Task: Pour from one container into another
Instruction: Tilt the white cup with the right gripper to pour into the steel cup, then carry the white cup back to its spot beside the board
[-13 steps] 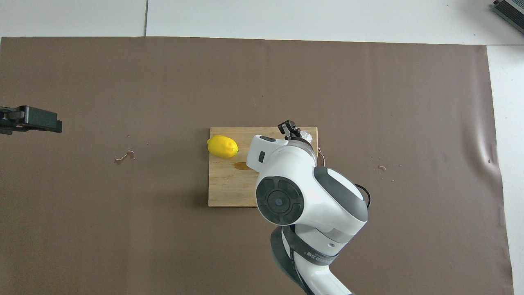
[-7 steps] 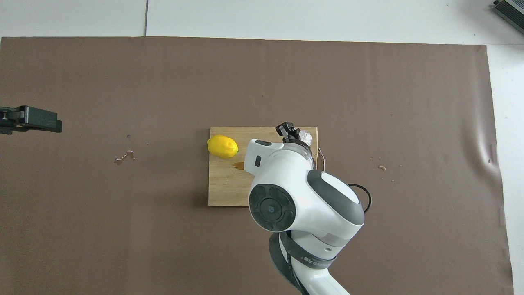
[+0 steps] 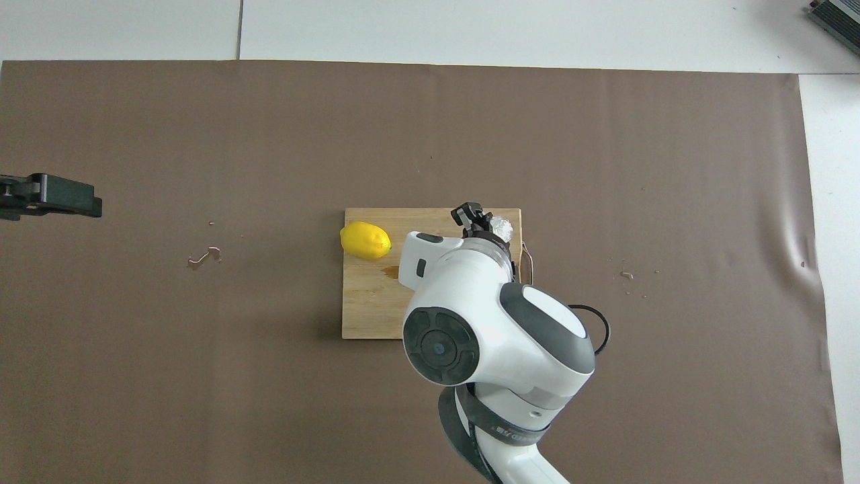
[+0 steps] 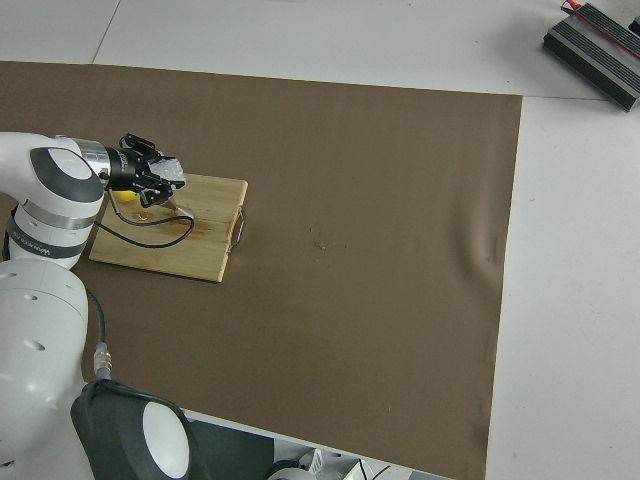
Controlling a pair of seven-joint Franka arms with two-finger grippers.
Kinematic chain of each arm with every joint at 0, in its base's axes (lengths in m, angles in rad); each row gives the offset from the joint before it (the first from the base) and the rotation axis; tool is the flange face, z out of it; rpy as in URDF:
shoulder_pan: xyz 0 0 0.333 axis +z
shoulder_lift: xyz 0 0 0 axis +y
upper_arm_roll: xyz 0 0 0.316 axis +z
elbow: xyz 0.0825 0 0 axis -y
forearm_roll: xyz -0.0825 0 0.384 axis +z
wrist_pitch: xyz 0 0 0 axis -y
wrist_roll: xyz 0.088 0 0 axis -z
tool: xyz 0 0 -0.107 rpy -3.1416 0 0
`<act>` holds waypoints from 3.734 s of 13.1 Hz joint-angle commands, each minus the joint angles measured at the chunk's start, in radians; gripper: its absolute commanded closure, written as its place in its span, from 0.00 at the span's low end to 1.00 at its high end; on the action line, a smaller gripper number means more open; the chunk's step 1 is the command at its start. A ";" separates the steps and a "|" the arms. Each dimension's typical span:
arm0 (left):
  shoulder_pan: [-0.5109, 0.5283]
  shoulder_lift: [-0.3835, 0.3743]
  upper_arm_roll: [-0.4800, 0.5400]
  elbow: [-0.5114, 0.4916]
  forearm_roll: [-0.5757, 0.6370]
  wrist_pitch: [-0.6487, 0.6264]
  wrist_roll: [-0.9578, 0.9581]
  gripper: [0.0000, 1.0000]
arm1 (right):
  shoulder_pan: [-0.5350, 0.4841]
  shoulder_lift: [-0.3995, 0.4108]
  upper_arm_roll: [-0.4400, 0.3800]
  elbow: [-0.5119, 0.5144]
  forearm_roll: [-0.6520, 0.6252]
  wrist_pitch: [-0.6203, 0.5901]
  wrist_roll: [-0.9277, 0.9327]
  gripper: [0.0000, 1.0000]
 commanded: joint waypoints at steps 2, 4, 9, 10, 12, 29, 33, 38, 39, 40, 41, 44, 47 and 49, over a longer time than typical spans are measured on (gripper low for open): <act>-0.004 -0.002 0.006 0.002 -0.011 0.008 0.008 0.00 | -0.010 -0.012 0.010 -0.005 0.006 -0.016 0.051 1.00; -0.004 -0.002 0.006 0.002 -0.002 0.014 0.012 0.00 | -0.018 -0.014 0.010 0.000 0.068 -0.015 0.048 1.00; -0.006 -0.007 0.005 -0.001 0.021 0.013 0.016 0.00 | -0.047 -0.021 0.010 0.001 0.160 -0.016 0.040 1.00; -0.006 -0.007 0.005 0.000 0.021 0.013 0.017 0.00 | -0.049 -0.026 0.008 0.000 0.186 -0.016 0.040 1.00; -0.004 -0.007 0.005 0.001 0.021 0.013 0.017 0.00 | -0.066 -0.026 0.010 0.000 0.226 -0.016 0.028 1.00; -0.004 -0.016 -0.006 0.004 0.020 0.010 0.015 0.00 | -0.368 -0.031 0.008 -0.129 0.903 0.107 -0.490 1.00; -0.006 -0.016 -0.007 0.004 0.020 0.007 0.011 0.00 | -0.437 -0.031 0.007 -0.193 1.042 0.108 -0.596 1.00; -0.006 -0.014 -0.018 0.005 0.023 0.017 0.008 0.00 | -0.509 -0.031 0.007 -0.298 1.255 0.166 -0.769 1.00; -0.006 -0.010 -0.018 0.005 0.023 0.018 0.008 0.00 | -0.532 -0.029 0.007 -0.311 1.267 0.165 -0.791 1.00; -0.006 -0.010 -0.018 0.005 0.023 0.018 0.008 0.00 | -0.550 -0.023 0.007 -0.316 1.269 0.162 -0.814 1.00; -0.007 -0.011 -0.020 0.005 0.023 0.018 0.008 0.00 | -0.564 -0.018 0.007 -0.319 1.269 0.159 -0.843 1.00; -0.006 -0.010 -0.027 0.005 0.026 0.019 0.008 0.00 | -0.619 -0.001 0.008 -0.337 1.269 0.153 -0.927 1.00; -0.006 -0.007 -0.027 0.007 0.028 0.021 0.006 0.00 | -0.674 0.015 0.007 -0.347 1.269 0.146 -0.984 1.00; -0.007 -0.007 -0.027 0.011 0.029 0.021 0.006 0.00 | -0.691 0.019 0.005 -0.351 1.270 0.142 -1.000 1.00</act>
